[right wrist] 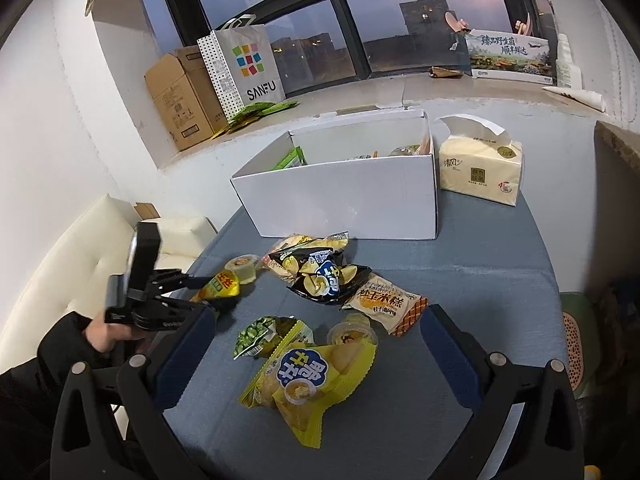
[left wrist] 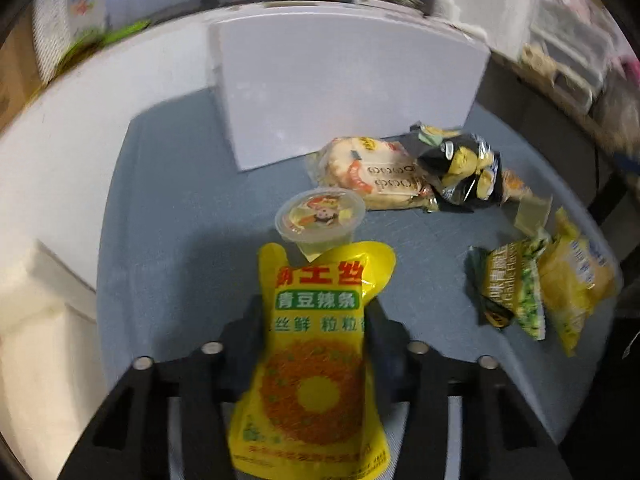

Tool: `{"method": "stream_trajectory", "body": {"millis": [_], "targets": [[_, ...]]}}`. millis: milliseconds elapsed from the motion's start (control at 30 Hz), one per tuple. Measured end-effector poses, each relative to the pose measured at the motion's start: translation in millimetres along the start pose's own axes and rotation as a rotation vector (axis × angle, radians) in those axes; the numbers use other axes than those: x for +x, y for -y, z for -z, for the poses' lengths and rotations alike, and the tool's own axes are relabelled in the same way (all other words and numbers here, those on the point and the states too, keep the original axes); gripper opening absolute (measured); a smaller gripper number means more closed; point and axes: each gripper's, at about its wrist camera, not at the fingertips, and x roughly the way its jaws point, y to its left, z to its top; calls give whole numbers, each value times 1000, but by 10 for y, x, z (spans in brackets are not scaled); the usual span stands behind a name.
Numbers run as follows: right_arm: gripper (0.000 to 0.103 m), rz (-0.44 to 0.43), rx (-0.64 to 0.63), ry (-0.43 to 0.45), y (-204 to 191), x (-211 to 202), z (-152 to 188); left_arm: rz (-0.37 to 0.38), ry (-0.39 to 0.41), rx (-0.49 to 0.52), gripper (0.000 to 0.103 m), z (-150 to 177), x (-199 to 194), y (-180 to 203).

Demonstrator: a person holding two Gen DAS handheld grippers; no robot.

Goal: Organize snacks
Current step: 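Grasp the yellow sunflower-seed bag with the left tool while the right tool grasps the round jelly cup, then drop the yellow bag into the white box while the right tool drops the jelly cup in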

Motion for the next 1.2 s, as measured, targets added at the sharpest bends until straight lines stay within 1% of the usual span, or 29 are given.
{"method": "stream_trajectory", "body": {"millis": [100,200,300,433,467,567,633,733,800,900,933,967,1000,1033,1067,1133,1200], "targets": [[103,-2,0,-9,-17,32,5,3,30,-61,44,130,-149,-24],[103,-9,-49,-20,-140,93,-23,51,78,-130,44,263,-339,-56],[103,-33,-107,-49,-320,236,-72,57,125,-154,44,341,-555,-64],[103,-94,-203,-106,-623,512,-171,48,183,-172,44,401,-870,-122],[103,-106,-244,-126,-742,620,-214,41,196,-174,44,451,-980,-164],[103,-118,-366,-169,-1058,927,-296,31,225,-180,44,500,-1138,-232],[103,-99,-416,-204,-1223,1155,-335,23,234,-203,44,507,-1158,-294],[103,-114,-491,-265,-1434,1572,-393,29,251,-243,44,567,-1200,-388],[103,-100,-502,-308,-1464,1803,-413,39,256,-257,44,592,-1210,-430],[102,-81,-484,-381,-1435,2153,-430,36,256,-273,45,634,-1185,-463],[101,-83,-476,-396,-1417,2240,-431,37,258,-277,45,645,-1182,-465],[96,-91,-472,-406,-1407,2291,-426,40,258,-282,45,656,-1175,-475],[86,-96,-470,-423,-1389,2352,-409,45,255,-287,45,662,-1158,-482],[77,-87,-474,-436,-1380,2389,-389,46,252,-290,45,665,-1145,-489],[53,-79,-482,-447,-1374,2427,-370,46,250,-291,45,670,-1130,-495],[51,-86,-474,-464,-1351,2467,-342,52,246,-303,45,670,-1107,-505],[51,-113,-464,-448,-1337,2397,-353,56,248,-301,45,663,-1109,-486]]}}
